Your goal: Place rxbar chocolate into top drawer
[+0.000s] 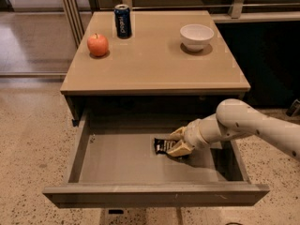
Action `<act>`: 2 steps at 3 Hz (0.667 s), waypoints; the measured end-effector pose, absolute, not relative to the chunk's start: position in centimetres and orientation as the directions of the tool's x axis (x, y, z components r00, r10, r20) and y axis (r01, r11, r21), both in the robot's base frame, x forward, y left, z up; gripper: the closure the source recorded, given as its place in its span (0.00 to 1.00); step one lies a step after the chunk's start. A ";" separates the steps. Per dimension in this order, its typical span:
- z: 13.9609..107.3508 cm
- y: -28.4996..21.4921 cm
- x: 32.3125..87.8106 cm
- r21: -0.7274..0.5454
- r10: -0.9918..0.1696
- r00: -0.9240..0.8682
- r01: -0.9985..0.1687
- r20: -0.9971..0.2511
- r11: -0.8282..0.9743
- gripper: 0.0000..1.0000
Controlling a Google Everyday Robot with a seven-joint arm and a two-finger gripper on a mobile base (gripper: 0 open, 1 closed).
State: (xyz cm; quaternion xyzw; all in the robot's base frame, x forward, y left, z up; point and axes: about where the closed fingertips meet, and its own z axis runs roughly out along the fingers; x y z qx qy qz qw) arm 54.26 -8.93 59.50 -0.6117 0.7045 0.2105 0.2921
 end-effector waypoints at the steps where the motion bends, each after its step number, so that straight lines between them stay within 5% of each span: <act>1: 59.6 -8.9 54.2 -0.061 -0.740 -0.081 -0.985 -0.667 0.163 0.08; 2: 61.1 -9.0 53.8 -0.075 -0.748 -0.073 -0.984 -0.659 0.162 0.00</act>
Offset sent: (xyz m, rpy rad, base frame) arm -0.0014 -0.0018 0.0087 -0.0195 -0.0057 -0.0065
